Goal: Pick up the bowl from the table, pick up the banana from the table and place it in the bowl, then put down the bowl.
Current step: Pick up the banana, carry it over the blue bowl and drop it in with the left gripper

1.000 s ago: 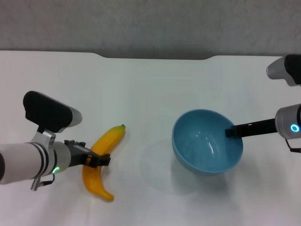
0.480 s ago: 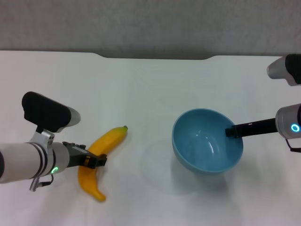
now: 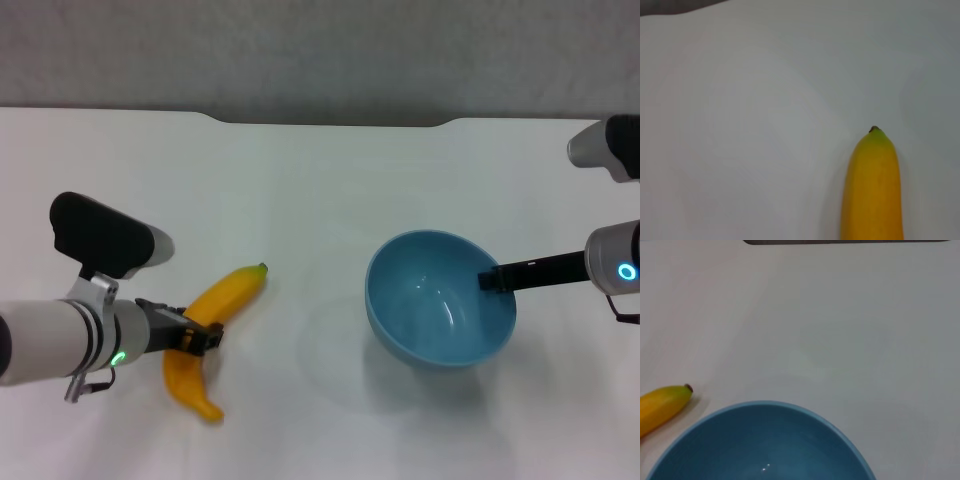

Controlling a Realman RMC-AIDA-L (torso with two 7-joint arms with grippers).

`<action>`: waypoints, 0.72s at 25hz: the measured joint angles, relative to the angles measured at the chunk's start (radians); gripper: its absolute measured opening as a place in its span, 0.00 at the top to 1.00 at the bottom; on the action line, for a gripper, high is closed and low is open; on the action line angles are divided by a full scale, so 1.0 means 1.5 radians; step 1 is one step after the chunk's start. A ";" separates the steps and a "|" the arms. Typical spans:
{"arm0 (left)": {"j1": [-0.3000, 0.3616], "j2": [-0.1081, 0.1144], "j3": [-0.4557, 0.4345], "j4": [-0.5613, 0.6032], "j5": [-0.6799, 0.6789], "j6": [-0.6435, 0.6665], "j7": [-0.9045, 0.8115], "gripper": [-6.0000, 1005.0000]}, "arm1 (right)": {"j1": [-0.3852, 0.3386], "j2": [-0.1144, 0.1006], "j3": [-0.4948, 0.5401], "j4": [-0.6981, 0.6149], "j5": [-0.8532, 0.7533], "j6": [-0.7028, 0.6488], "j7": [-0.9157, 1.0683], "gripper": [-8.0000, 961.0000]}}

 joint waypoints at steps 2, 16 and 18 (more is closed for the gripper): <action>0.000 0.001 -0.013 -0.013 -0.005 -0.011 -0.002 0.49 | -0.001 0.000 0.000 0.001 0.000 0.000 0.000 0.96; 0.035 0.002 -0.115 -0.232 -0.171 -0.102 0.004 0.46 | -0.001 0.001 -0.015 0.005 0.003 -0.009 -0.003 0.95; 0.045 0.001 -0.115 -0.250 -0.212 -0.098 0.005 0.46 | 0.001 0.001 -0.029 0.006 0.023 -0.006 -0.004 0.95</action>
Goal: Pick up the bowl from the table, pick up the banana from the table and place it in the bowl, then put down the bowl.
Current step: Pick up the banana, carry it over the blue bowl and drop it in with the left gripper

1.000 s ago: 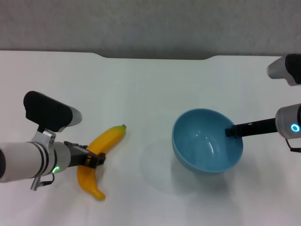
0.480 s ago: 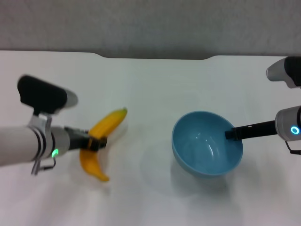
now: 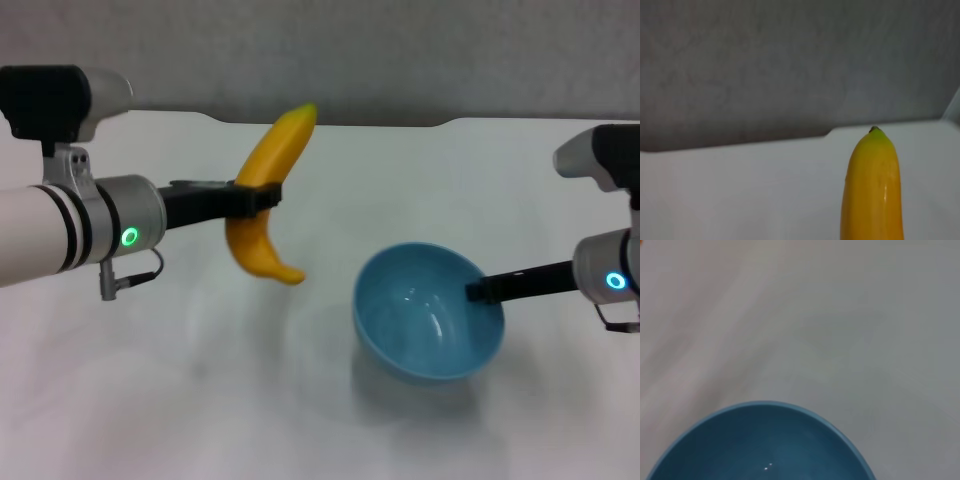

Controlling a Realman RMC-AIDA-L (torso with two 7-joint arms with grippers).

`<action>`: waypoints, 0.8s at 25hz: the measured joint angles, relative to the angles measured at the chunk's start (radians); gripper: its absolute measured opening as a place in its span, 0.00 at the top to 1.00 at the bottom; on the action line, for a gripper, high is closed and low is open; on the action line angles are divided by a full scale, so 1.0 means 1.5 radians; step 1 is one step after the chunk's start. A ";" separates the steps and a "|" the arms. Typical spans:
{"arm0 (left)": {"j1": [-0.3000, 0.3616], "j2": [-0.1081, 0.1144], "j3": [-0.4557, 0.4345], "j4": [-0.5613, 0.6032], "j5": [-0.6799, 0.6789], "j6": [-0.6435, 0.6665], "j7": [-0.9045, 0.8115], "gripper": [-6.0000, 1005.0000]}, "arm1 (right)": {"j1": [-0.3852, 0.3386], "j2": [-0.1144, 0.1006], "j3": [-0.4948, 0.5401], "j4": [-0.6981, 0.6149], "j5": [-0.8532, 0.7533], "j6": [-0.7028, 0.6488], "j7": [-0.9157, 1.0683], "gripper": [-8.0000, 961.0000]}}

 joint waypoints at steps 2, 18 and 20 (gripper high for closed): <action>0.004 -0.001 0.000 -0.006 -0.041 0.001 0.007 0.45 | 0.002 -0.001 -0.019 0.000 0.023 0.007 -0.001 0.95; -0.007 -0.005 0.050 0.061 -0.400 0.010 0.262 0.42 | 0.030 -0.001 -0.050 0.009 0.060 0.013 0.019 0.96; -0.007 -0.005 0.052 0.065 -0.409 0.011 0.273 0.42 | 0.036 -0.001 -0.051 0.010 0.066 0.013 0.020 0.96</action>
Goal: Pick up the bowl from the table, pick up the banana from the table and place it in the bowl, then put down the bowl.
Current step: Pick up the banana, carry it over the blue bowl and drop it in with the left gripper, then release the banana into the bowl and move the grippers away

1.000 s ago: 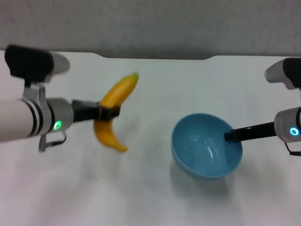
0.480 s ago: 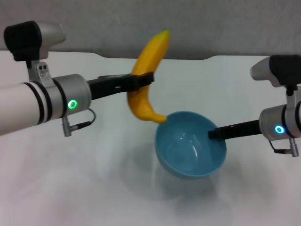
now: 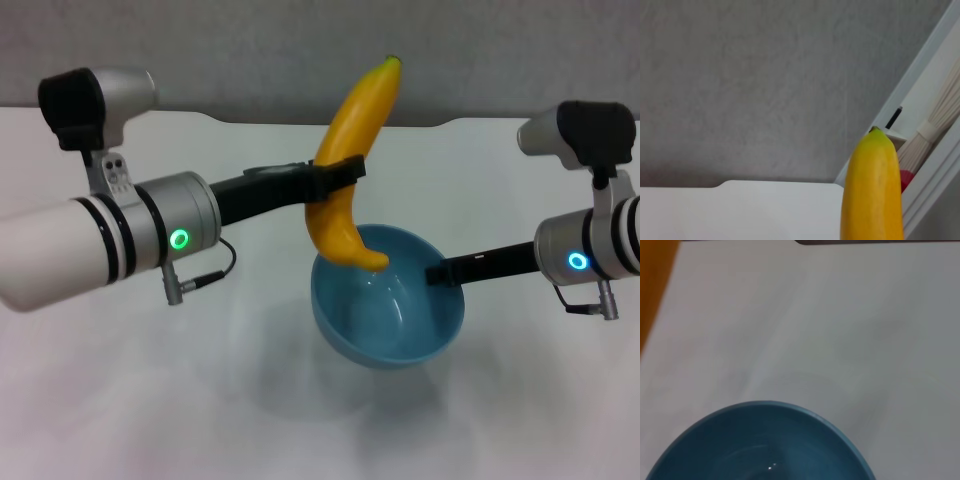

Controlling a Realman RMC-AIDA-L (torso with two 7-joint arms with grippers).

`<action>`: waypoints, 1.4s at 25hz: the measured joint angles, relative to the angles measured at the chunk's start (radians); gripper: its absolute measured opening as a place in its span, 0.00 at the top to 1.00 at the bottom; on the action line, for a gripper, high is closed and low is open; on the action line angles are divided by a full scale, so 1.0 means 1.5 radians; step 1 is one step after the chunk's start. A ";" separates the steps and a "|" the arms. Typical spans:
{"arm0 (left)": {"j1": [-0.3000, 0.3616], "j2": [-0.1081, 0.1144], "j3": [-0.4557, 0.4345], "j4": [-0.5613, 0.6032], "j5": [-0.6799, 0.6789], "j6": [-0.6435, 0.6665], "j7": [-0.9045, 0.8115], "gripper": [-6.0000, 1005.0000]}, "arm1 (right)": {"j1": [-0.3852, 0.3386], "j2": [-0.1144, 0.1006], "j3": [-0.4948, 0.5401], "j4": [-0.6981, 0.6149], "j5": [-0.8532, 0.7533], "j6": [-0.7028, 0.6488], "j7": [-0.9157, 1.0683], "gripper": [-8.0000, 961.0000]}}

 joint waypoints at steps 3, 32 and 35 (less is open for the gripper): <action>-0.012 0.000 0.014 0.040 -0.049 -0.001 0.058 0.41 | 0.008 -0.001 0.000 0.000 0.005 -0.001 0.001 0.96; -0.024 0.000 0.054 0.096 -0.119 -0.006 0.161 0.22 | 0.030 -0.002 0.006 0.000 0.005 -0.004 0.003 0.95; -0.022 0.003 0.034 0.091 -0.118 -0.002 0.163 0.13 | 0.030 -0.003 0.007 0.006 0.001 -0.007 0.003 0.96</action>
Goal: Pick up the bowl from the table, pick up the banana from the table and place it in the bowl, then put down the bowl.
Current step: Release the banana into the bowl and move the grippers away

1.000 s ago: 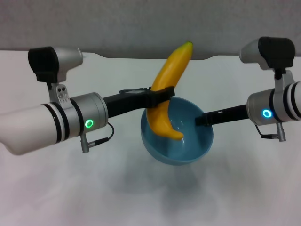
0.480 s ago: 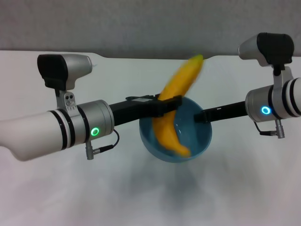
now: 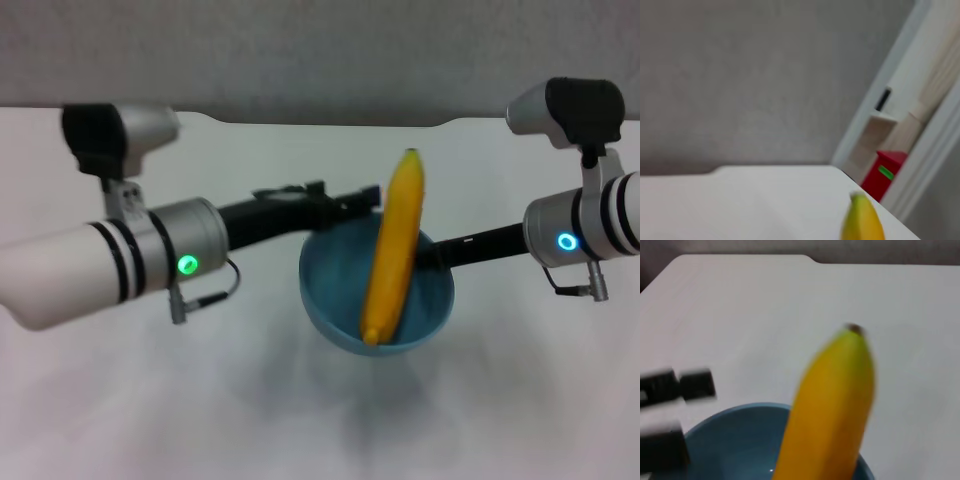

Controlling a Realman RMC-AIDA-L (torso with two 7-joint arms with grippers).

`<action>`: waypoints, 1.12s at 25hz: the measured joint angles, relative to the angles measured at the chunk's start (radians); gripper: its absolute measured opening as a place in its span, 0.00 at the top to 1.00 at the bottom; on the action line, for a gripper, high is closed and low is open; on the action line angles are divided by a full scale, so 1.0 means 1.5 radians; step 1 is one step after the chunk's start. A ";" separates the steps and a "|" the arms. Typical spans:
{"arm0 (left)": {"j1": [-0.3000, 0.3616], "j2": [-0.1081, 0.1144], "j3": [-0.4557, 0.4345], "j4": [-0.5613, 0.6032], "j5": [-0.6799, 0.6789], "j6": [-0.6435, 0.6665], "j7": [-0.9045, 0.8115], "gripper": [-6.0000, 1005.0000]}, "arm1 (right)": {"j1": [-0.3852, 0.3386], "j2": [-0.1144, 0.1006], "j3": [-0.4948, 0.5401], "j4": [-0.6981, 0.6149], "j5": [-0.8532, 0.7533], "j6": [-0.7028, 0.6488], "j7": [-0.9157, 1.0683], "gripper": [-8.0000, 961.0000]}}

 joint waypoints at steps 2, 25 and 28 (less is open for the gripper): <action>0.003 0.001 -0.035 0.003 0.002 0.000 0.009 0.11 | 0.000 -0.001 0.000 0.007 -0.001 -0.007 0.000 0.96; 0.068 0.001 -0.228 0.055 0.013 -0.044 0.097 0.09 | 0.097 -0.004 0.024 0.171 -0.051 -0.019 0.028 0.96; 0.067 0.000 -0.228 0.060 0.008 -0.046 0.100 0.09 | 0.096 -0.002 0.021 0.177 -0.052 -0.008 0.022 0.96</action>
